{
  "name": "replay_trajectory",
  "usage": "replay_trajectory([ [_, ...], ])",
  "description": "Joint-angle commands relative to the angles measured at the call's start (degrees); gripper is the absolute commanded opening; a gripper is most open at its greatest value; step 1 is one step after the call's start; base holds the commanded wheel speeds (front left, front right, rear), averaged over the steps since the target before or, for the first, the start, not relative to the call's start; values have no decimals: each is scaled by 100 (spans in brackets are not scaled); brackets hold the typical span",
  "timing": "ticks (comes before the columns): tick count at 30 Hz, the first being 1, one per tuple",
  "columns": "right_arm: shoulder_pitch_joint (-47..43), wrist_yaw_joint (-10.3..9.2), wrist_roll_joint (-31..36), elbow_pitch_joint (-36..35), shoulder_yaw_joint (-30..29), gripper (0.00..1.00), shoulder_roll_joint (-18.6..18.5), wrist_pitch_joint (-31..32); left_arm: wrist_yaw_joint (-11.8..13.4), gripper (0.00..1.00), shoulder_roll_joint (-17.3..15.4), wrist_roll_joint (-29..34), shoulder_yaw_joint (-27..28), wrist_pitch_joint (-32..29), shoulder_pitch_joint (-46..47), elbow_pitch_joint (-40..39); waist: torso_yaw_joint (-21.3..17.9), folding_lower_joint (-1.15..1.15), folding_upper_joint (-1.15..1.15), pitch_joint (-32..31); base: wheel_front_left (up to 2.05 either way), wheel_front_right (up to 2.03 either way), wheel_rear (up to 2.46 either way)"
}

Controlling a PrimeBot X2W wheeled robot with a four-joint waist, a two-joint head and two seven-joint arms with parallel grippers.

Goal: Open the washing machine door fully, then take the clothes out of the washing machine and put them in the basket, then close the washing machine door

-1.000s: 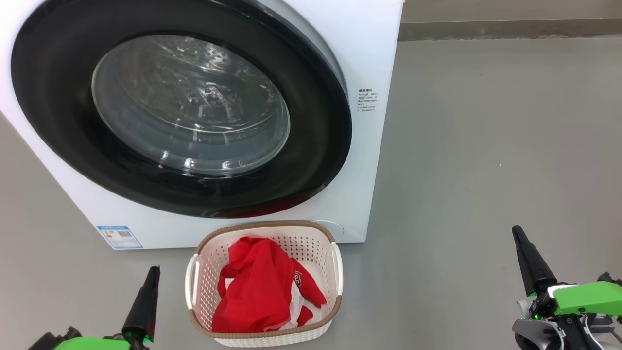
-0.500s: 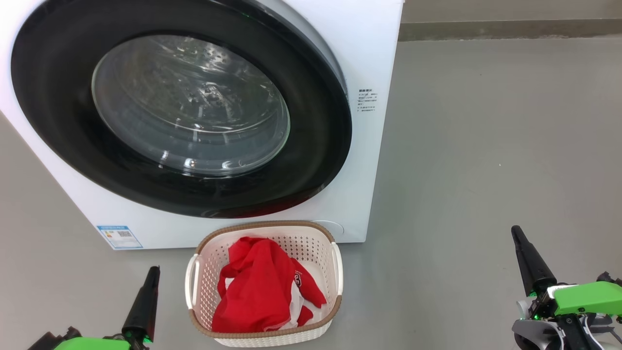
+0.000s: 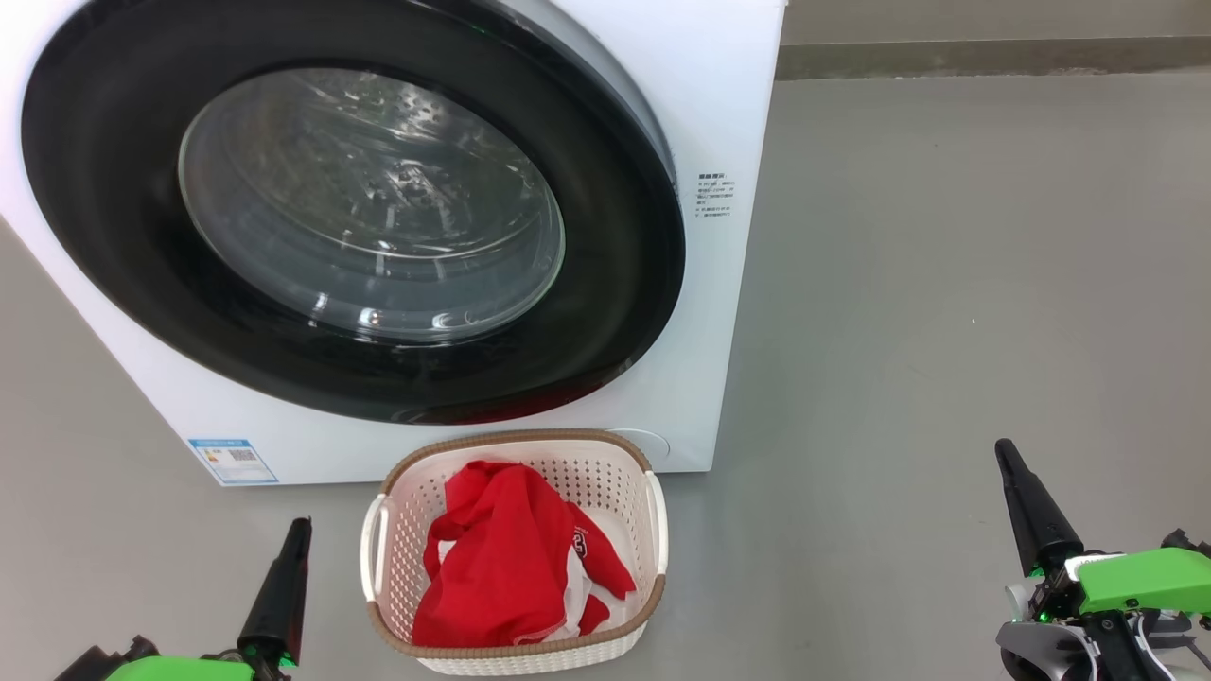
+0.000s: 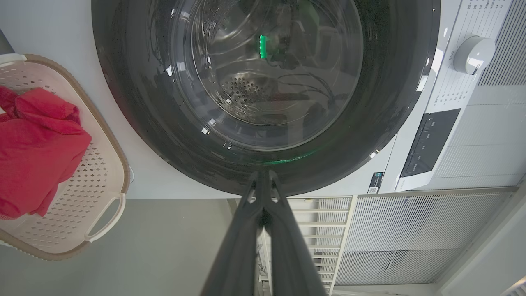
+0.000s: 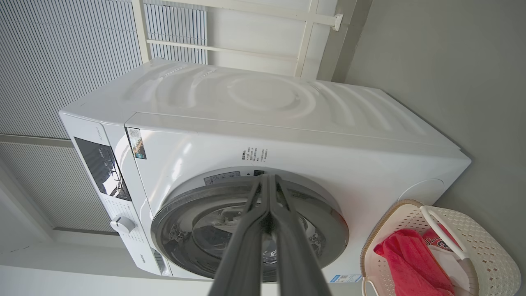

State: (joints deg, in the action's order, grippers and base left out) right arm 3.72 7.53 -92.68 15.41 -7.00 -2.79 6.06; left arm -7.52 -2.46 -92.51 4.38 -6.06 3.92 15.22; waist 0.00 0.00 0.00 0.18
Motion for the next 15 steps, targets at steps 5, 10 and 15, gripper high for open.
replay_trajectory([
  [5, 244, -4, 31, -140, 73, 0, -31, 23, 3, 0, -49, 32, 211, -40, 227, -118, 0, 0, 0, 0, 0, 0, 0],
  [10, 244, -4, 32, -140, 71, 0, -29, 24, 3, 0, -48, 33, 212, -41, 227, -118, 0, 0, 0, 0, 0, 0, 0],
  [15, 245, -4, 34, -140, 69, 0, -28, 26, 3, 0, -48, 34, 213, -42, 227, -118, 0, 0, 0, 0, 0, 0, 0],
])
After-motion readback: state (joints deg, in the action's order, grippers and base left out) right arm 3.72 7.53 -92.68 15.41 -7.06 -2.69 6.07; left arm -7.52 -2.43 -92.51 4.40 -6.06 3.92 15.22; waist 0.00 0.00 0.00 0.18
